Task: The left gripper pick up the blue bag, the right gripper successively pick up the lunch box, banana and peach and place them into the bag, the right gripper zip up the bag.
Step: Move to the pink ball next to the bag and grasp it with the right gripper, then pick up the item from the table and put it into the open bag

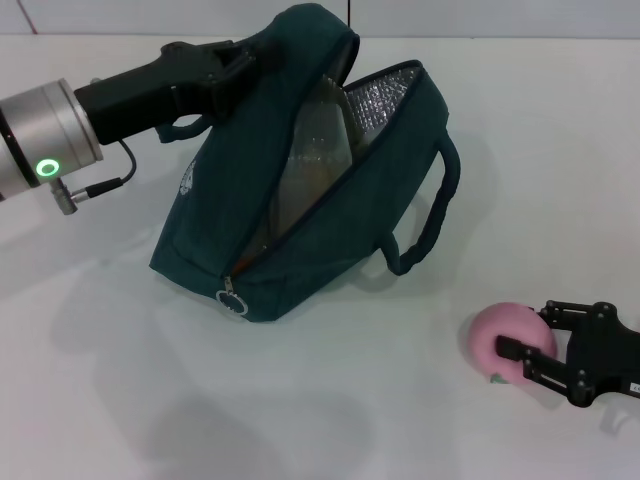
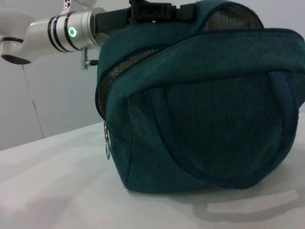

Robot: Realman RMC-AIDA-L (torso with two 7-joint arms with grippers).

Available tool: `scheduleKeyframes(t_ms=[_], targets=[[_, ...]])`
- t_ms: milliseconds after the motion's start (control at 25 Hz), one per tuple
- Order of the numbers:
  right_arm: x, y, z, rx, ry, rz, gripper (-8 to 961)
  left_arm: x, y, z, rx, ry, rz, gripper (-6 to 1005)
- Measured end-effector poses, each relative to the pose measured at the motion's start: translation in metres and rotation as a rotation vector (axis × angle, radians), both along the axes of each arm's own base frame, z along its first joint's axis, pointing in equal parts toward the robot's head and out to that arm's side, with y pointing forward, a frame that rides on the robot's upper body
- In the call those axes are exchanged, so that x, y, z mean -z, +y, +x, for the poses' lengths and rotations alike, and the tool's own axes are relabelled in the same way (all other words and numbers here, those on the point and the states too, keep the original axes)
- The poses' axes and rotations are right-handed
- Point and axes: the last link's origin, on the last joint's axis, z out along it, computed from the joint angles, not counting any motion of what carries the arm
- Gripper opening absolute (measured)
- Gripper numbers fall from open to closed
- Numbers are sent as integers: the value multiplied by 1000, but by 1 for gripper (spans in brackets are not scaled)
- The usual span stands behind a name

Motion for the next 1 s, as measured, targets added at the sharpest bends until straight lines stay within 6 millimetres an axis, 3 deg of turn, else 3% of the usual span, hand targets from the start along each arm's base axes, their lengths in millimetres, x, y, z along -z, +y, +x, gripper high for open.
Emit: scheduleKeyframes(t_ms=[320,560,760,1000], targets=[[-9,-2,-7,-14,85,36,393,0,-1,-2,-5,0,1,41],[-49,-6,-44,-193,371,137,282,0,-2,-3,-9,0,0,41],[-65,26,-79,-269,489,151,233,0,-1,-2,17,18,25,42],[-64,86,-136,-259,473,3,200,-6,2,-4,22,11,88,42]])
